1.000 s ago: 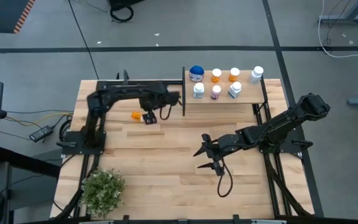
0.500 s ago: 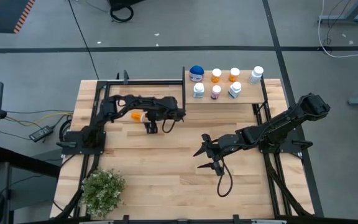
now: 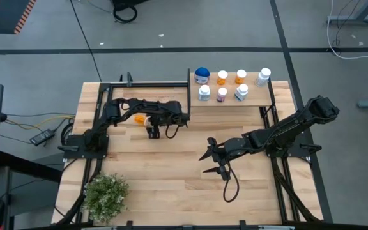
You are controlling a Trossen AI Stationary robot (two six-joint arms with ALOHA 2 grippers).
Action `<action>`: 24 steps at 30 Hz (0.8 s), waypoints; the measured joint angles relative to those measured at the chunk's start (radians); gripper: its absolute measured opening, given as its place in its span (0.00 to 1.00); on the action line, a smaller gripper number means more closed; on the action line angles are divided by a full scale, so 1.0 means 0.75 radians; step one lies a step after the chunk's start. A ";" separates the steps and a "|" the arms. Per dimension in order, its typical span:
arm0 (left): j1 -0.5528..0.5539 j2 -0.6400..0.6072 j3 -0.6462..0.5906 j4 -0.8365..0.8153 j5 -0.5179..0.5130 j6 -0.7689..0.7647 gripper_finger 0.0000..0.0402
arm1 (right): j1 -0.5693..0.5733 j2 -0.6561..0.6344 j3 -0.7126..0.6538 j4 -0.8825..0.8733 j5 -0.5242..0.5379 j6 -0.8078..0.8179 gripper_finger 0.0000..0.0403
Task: Pick and place medicine bottles onto shelf by color
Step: Put the orange pill bottle on the shelf
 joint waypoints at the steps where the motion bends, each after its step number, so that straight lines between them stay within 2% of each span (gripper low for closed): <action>1: -0.002 0.000 -0.005 0.001 -0.018 0.017 0.71 | 0.000 0.000 0.000 0.000 0.000 0.001 0.64; 6: -0.009 -0.001 -0.041 0.000 -0.117 0.027 0.71 | 0.000 0.000 0.000 0.000 0.000 0.001 0.64; 24: 0.002 -0.001 -0.100 0.149 -0.098 0.103 0.71 | 0.000 0.000 0.000 0.000 0.000 0.001 0.64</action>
